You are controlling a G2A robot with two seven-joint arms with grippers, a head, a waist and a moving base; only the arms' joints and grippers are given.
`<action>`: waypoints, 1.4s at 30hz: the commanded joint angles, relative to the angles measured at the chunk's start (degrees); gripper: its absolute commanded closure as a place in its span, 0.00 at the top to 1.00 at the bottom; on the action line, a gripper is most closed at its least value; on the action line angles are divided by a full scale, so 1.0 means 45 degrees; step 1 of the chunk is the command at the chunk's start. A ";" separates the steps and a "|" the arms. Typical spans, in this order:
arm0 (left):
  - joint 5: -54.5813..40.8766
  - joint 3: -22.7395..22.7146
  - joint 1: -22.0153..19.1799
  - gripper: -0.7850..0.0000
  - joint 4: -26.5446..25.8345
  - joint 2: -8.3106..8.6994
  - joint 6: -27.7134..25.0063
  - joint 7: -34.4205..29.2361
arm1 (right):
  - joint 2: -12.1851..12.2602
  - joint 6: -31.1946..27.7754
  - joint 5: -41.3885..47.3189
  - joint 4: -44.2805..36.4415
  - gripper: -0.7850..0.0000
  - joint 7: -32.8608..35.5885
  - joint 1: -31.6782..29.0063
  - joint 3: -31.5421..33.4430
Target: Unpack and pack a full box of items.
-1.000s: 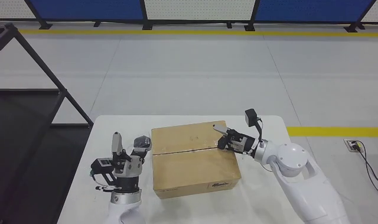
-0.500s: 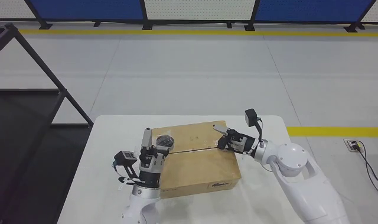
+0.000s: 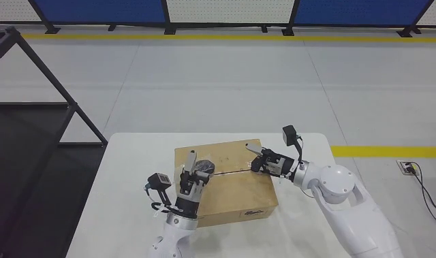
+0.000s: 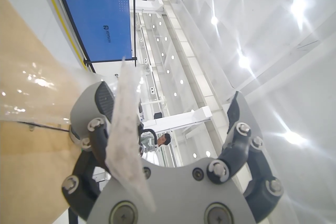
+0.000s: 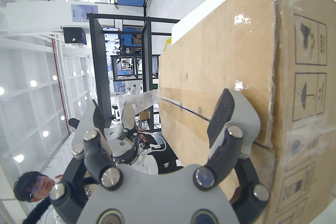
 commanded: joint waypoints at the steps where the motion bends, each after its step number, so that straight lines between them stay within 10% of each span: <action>1: 0.0158 0.0081 -0.0067 1.00 0.0092 -0.0039 0.0081 -0.0045 | 0.0000 0.0000 0.0000 0.0000 1.00 0.0000 0.0000 0.0000; 42: 0.1657 0.0623 -0.0435 1.00 0.0550 -0.0755 0.0076 -0.0822 | 0.0000 0.0000 0.0000 0.0000 1.00 0.0000 0.0000 0.0000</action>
